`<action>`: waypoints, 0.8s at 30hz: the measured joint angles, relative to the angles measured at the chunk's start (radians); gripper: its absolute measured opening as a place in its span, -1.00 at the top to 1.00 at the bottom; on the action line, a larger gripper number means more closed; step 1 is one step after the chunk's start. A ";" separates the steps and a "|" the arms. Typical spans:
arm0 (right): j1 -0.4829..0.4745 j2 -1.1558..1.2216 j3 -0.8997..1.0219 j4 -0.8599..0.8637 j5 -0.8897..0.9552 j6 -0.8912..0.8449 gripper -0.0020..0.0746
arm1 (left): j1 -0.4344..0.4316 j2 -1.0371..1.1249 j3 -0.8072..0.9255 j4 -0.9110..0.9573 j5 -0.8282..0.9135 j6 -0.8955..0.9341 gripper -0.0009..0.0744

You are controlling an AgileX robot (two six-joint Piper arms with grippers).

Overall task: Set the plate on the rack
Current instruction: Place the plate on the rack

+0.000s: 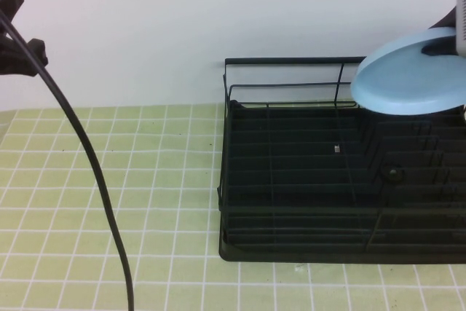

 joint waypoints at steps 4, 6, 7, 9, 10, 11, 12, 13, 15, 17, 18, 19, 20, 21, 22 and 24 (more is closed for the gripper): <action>0.006 0.024 0.000 -0.012 -0.005 -0.004 0.96 | 0.000 0.000 0.000 0.000 0.000 0.000 0.98; 0.010 0.037 0.000 -0.042 -0.021 -0.004 0.96 | 0.000 0.000 0.000 0.002 0.000 0.000 0.98; 0.012 0.041 0.000 -0.050 -0.029 -0.004 0.96 | 0.000 0.000 0.000 0.002 0.000 0.000 0.98; 0.012 0.053 0.000 -0.060 -0.031 -0.008 0.96 | 0.000 0.000 0.000 0.002 0.000 0.004 0.98; 0.012 0.056 0.000 -0.060 -0.031 -0.008 0.96 | 0.000 0.000 0.000 0.004 0.000 0.004 0.98; 0.012 0.063 0.000 -0.060 -0.031 -0.016 0.96 | 0.000 0.000 0.000 0.004 0.000 0.004 0.98; 0.012 0.072 0.000 -0.060 -0.029 -0.016 0.96 | 0.000 0.000 0.000 0.002 0.000 0.004 0.98; 0.012 0.076 0.000 -0.060 -0.031 -0.016 0.96 | 0.000 0.000 0.000 0.002 0.000 0.004 0.98; 0.012 0.092 0.000 -0.060 -0.046 -0.016 0.95 | 0.000 0.000 0.000 0.002 0.000 0.004 0.98; 0.014 0.099 0.000 -0.060 -0.062 -0.015 0.95 | 0.000 0.000 0.000 0.002 0.000 0.006 0.98; 0.014 0.101 0.000 -0.058 -0.072 -0.015 0.93 | 0.000 0.000 0.000 0.002 0.000 0.017 0.98; 0.016 0.103 0.000 -0.055 -0.080 -0.015 0.90 | 0.000 0.000 0.000 0.002 0.000 0.024 0.98; 0.017 0.106 0.000 -0.055 -0.089 -0.015 0.85 | 0.000 0.002 0.000 0.002 0.000 0.027 0.98; 0.019 0.107 0.000 -0.052 -0.096 -0.011 0.78 | 0.000 0.005 0.000 0.002 0.000 0.027 0.98; 0.020 0.110 0.000 -0.048 -0.102 -0.010 0.71 | 0.000 0.007 0.000 0.002 0.000 0.027 0.98; 0.020 0.114 0.000 -0.034 -0.112 0.024 0.48 | 0.000 0.014 0.000 0.002 0.000 0.027 0.98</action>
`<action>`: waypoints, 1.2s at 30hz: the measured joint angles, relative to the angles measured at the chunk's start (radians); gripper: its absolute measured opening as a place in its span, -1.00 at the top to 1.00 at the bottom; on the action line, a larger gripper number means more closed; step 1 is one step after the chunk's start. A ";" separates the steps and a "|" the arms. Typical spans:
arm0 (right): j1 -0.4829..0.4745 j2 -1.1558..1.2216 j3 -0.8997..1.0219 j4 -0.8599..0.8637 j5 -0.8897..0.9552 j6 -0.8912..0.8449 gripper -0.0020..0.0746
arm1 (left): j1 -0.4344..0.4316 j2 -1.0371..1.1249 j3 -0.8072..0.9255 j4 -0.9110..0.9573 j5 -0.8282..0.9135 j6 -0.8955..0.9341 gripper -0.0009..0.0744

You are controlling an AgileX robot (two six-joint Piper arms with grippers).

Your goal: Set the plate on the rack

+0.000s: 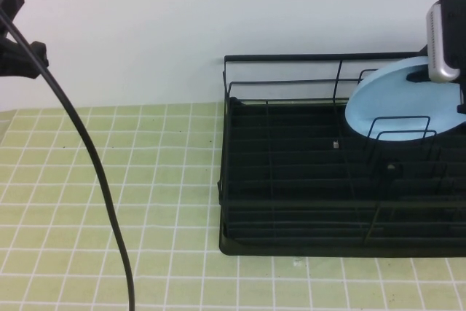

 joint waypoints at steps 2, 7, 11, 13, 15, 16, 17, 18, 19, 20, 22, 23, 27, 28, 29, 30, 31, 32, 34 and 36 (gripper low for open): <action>0.000 0.004 0.000 0.013 0.002 0.009 0.23 | 0.000 0.006 0.000 0.000 0.001 0.000 0.98; 0.000 0.005 0.000 0.021 0.011 0.014 -0.08 | 0.000 0.016 0.000 0.000 0.003 0.000 0.98; 0.000 0.005 0.000 0.021 0.018 0.003 -0.08 | 0.000 0.016 0.000 -0.002 0.007 0.000 0.98; 0.000 -0.001 0.000 0.028 0.022 0.003 -0.08 | 0.000 0.016 0.000 -0.004 0.009 0.000 0.98; 0.000 -0.012 0.000 0.030 0.034 0.002 -0.07 | 0.000 0.016 0.000 -0.004 0.009 0.000 0.98; 0.000 -0.021 -0.002 0.033 0.038 0.001 -0.07 | 0.000 0.014 0.000 -0.004 0.009 0.000 0.98; 0.000 -0.031 -0.007 0.035 0.045 -0.002 -0.07 | 0.000 0.014 0.000 -0.004 0.009 0.000 0.98; 0.000 -0.042 -0.010 0.039 0.050 -0.007 -0.07 | 0.000 0.012 0.000 -0.004 0.003 0.000 0.98; 0.000 -0.058 -0.014 0.051 0.052 -0.007 -0.07 | 0.000 0.008 0.000 -0.012 -0.002 0.000 0.98; 0.000 -0.076 -0.015 0.077 0.052 -0.012 -0.07 | 0.000 0.004 0.000 -0.018 -0.004 0.002 0.98; 0.000 -0.110 -0.015 0.140 0.052 -0.026 -0.06 | 0.000 -0.008 0.000 -0.018 -0.020 0.002 0.98; 0.000 -0.130 -0.015 0.184 0.052 -0.026 -0.05 | 0.000 -0.017 0.000 -0.018 -0.025 0.002 0.98; 0.000 -0.207 -0.015 0.413 0.045 0.030 0.38 | 0.000 -0.059 0.000 -0.018 -0.029 0.002 0.98; 0.000 -0.228 -0.015 0.456 0.045 0.050 0.60 | 0.000 -0.070 0.004 -0.018 -0.029 0.002 0.98; 0.000 -0.250 -0.015 0.499 0.050 0.055 0.92 | 0.000 -0.087 0.011 -0.018 -0.039 0.002 0.98; 0.000 -0.271 -0.015 0.540 0.060 0.069 0.93 | 0.000 -0.106 0.024 -0.018 -0.058 0.002 0.98; 0.000 -0.287 -0.015 0.565 0.072 0.090 0.93 | 0.000 -0.128 0.039 -0.018 -0.078 0.002 0.98; 0.000 -0.306 -0.015 0.594 0.091 0.123 0.93 | 0.000 -0.152 0.061 -0.018 -0.099 0.004 0.98; 0.000 -0.342 -0.009 0.621 0.124 0.198 0.93 | 0.000 -0.200 0.111 -0.018 -0.139 0.008 0.98; 0.000 -0.390 0.023 0.635 0.142 0.234 0.93 | 0.000 -0.260 0.174 -0.018 -0.165 0.010 0.98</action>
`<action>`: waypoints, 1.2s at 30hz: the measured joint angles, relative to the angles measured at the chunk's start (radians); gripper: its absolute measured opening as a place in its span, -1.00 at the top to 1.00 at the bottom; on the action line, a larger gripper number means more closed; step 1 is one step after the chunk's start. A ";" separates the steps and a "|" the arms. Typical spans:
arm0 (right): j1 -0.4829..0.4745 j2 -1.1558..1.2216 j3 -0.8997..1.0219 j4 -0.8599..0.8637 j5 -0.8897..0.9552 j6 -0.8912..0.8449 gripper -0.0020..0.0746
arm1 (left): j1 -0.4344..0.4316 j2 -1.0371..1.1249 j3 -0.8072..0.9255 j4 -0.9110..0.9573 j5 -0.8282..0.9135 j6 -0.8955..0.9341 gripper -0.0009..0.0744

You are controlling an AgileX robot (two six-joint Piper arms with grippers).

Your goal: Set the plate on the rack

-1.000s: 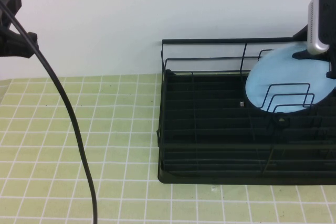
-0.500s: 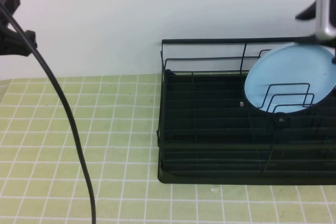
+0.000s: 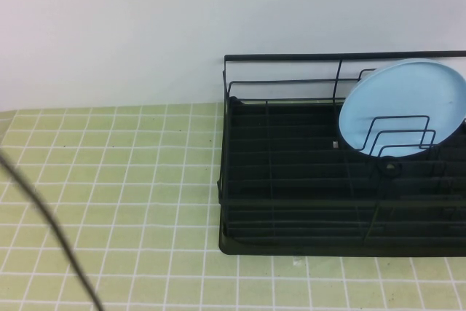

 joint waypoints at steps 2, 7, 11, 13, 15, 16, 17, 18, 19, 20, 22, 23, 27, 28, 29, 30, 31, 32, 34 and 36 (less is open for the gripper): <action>0.000 -0.060 0.055 0.002 -0.025 0.025 0.93 | 0.000 -0.055 0.062 0.000 0.000 0.012 0.98; 0.000 -0.230 0.314 0.042 -0.146 0.020 0.93 | 0.000 -0.202 0.204 -0.037 0.000 0.015 0.98; 0.000 -0.354 0.535 0.120 -0.172 -0.026 0.93 | 0.000 -0.295 0.283 -0.070 -0.068 0.015 0.98; 0.000 -0.415 0.656 0.189 -0.178 -0.062 0.93 | 0.000 -0.326 0.312 -0.109 -0.077 0.015 0.98; 0.000 -0.476 0.773 0.257 -0.194 -0.099 0.93 | 0.013 -0.340 0.333 -0.164 -0.064 0.015 0.98; 0.000 -0.506 0.829 0.299 -0.201 -0.123 0.93 | 0.023 -0.343 0.341 -0.194 -0.041 0.015 0.98; 0.000 -0.531 0.873 0.335 -0.215 -0.144 0.93 | 0.027 -0.351 0.346 -0.214 -0.029 0.015 0.98; 0.000 -0.562 0.924 0.381 -0.240 -0.170 0.93 | 0.032 -0.358 0.358 -0.230 -0.019 0.015 0.98; 0.000 -0.592 0.972 0.421 -0.260 -0.197 0.93 | 0.039 -0.372 0.370 -0.238 -0.014 0.015 0.98; 0.000 -0.615 1.006 0.447 -0.277 -0.226 0.93 | 0.044 -0.383 0.381 -0.244 -0.014 0.015 0.98; 0.000 -0.669 1.071 0.447 -0.319 -0.258 0.93 | 0.052 -0.418 0.414 -0.249 -0.014 0.013 0.98; 0.000 -0.692 1.096 0.447 -0.331 -0.259 0.93 | 0.052 -0.432 0.432 -0.255 -0.014 0.010 0.98; 0.002 -0.745 1.140 0.447 -0.348 -0.259 0.93 | 0.052 -0.473 0.495 -0.301 -0.010 0.010 0.98; 0.009 -0.749 1.140 0.447 -0.348 -0.255 0.93 | 0.052 -0.473 0.509 -0.303 -0.010 0.010 0.98; 0.023 -0.754 1.140 0.447 -0.350 -0.255 0.93 | 0.052 -0.473 0.518 -0.301 -0.006 0.010 0.98; 0.039 -0.756 1.140 0.447 -0.350 -0.255 0.93 | 0.052 -0.473 0.524 -0.301 0.010 0.010 0.98; 0.049 -0.756 1.140 0.447 -0.334 -0.255 0.93 | 0.052 -0.473 0.524 -0.301 0.035 0.010 0.98; 0.051 -0.756 1.140 0.447 -0.314 -0.255 0.93 | 0.052 -0.473 0.524 -0.301 0.049 0.010 0.98; 0.051 -0.756 1.141 0.447 -0.259 -0.255 0.93 | 0.052 -0.473 0.524 -0.301 0.056 0.036 0.98; 0.051 -0.756 1.144 0.447 -0.223 -0.255 0.93 | 0.052 -0.474 0.524 -0.296 0.029 0.085 0.98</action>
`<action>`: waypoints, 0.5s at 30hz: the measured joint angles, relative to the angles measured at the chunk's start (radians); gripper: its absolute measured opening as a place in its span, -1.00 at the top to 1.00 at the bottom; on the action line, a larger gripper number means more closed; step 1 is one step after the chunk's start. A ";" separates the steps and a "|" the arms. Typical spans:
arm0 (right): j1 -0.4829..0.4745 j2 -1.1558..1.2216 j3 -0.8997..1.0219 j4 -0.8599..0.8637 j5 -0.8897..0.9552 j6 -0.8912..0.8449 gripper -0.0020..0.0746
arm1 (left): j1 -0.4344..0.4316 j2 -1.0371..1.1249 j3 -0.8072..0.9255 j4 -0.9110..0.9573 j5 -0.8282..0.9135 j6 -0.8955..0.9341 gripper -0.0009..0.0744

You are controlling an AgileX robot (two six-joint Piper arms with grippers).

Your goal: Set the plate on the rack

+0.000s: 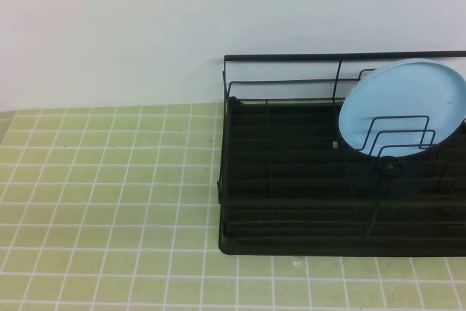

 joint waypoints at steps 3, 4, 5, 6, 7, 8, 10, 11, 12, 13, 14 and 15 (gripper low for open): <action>0.000 0.000 0.000 -0.002 0.001 -0.031 0.93 | 0.000 -0.032 0.000 0.000 -0.062 0.072 0.98; 0.000 0.000 0.000 -0.002 -0.025 -0.073 0.93 | 0.000 -0.047 0.000 0.000 -0.083 0.072 0.98; 0.000 0.000 0.000 -0.002 -0.048 -0.107 0.93 | 0.000 -0.062 0.000 0.007 -0.102 0.072 0.98; 0.000 0.000 0.001 -0.002 -0.079 -0.130 0.93 | 0.000 -0.084 0.002 0.024 -0.121 0.072 0.98; 0.000 0.000 0.001 -0.002 -0.114 -0.143 0.93 | 0.000 -0.104 0.007 0.064 -0.144 0.065 0.98; 0.000 0.000 0.001 -0.002 -0.145 -0.160 0.93 | 0.000 -0.117 0.018 0.124 -0.159 0.042 0.98; 0.000 0.000 -0.001 0.000 -0.252 -0.182 0.93 | 0.000 -0.140 0.048 0.299 -0.208 -0.112 0.98; 0.000 -0.011 0.001 0.000 -0.306 -0.166 0.93 | 0.000 -0.144 0.062 0.396 -0.237 -0.233 0.98; 0.000 -0.042 0.003 0.000 -0.370 -0.139 0.93 | 0.000 -0.149 0.081 0.526 -0.266 -0.361 0.98; 0.000 -0.079 0.007 0.000 -0.429 -0.125 0.93 | 0.000 -0.151 0.100 0.650 -0.295 -0.482 0.98; 0.000 -0.115 0.012 0.000 -0.472 -0.125 0.93 | 0.000 -0.155 0.116 0.736 -0.317 -0.564 0.98; 0.000 -0.162 0.017 0.000 -0.500 -0.129 0.93 | 0.000 -0.157 0.136 0.833 -0.336 -0.643 0.98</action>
